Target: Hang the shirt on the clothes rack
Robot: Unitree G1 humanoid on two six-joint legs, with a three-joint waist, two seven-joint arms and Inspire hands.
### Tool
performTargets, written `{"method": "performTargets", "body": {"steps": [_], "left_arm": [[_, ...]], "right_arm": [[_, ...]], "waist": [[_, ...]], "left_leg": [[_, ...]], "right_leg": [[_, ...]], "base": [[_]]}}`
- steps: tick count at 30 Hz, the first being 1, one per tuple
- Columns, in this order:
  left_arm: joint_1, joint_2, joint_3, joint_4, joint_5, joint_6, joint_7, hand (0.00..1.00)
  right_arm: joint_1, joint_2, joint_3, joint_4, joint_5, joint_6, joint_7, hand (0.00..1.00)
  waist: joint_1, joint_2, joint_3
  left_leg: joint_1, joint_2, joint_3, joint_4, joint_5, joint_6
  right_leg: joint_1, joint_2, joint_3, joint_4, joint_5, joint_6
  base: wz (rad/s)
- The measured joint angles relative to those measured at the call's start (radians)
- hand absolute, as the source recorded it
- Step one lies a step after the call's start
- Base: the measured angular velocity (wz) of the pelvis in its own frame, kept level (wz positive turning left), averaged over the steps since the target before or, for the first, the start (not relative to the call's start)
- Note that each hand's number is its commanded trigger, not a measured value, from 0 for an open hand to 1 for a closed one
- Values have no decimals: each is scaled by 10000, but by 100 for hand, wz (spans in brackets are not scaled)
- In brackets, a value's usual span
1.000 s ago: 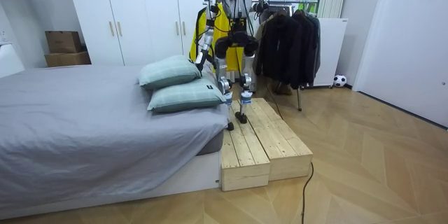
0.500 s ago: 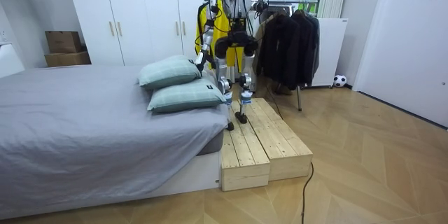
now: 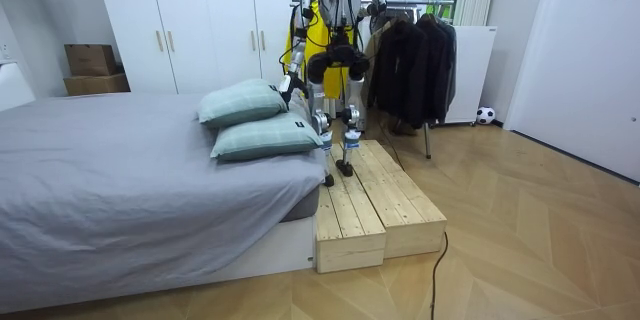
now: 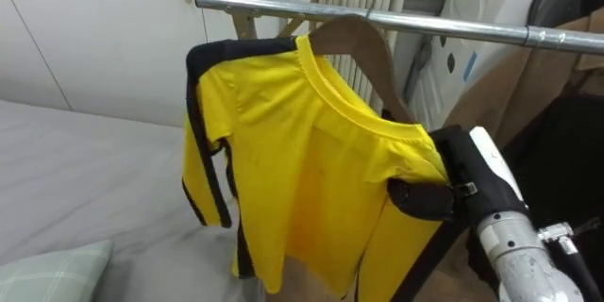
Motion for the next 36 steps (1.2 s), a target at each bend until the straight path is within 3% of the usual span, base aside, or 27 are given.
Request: {"method": "performTargets", "body": {"steps": [8,17,29,33,36], "left_arm": [[199,86,14,-380,2,5,-145,0],[320,126,58,-927,311,66,-205,0],[403,129,262,-1151,313,66,-378,0],[369,197,354,-1152,317,66,-389,0],[368,235,436,-1153,318,66,-421,0]], "right_arm": [[-307,-199,32,794,1606,2,41,100],[-680,-228,265,2768,3255,73,572,100],[-1774,-238,472,4265,3505,84,1575,100],[-2539,-265,474,5725,3465,93,1821,100],[-2646,-307,484,5915,3389,167,1966,100]], "waist": [[88,7,-10],[548,-10,-20],[546,-38,-36],[505,-146,-45],[519,-218,-76]], "left_leg": [[39,1,-76,5,32,-60],[97,18,-116,8,72,-117],[102,19,-250,10,97,-147],[151,-14,-424,13,104,-151],[174,-16,-463,11,112,-159]], "right_leg": [[57,-1,-186,-149,42,-78],[159,10,-256,-181,74,-130],[285,-9,-400,-209,80,-150],[324,-39,-503,-218,31,-162],[409,-39,-515,-205,7,-168]], "base": [[3],[1],[2],[10],[3]]}}
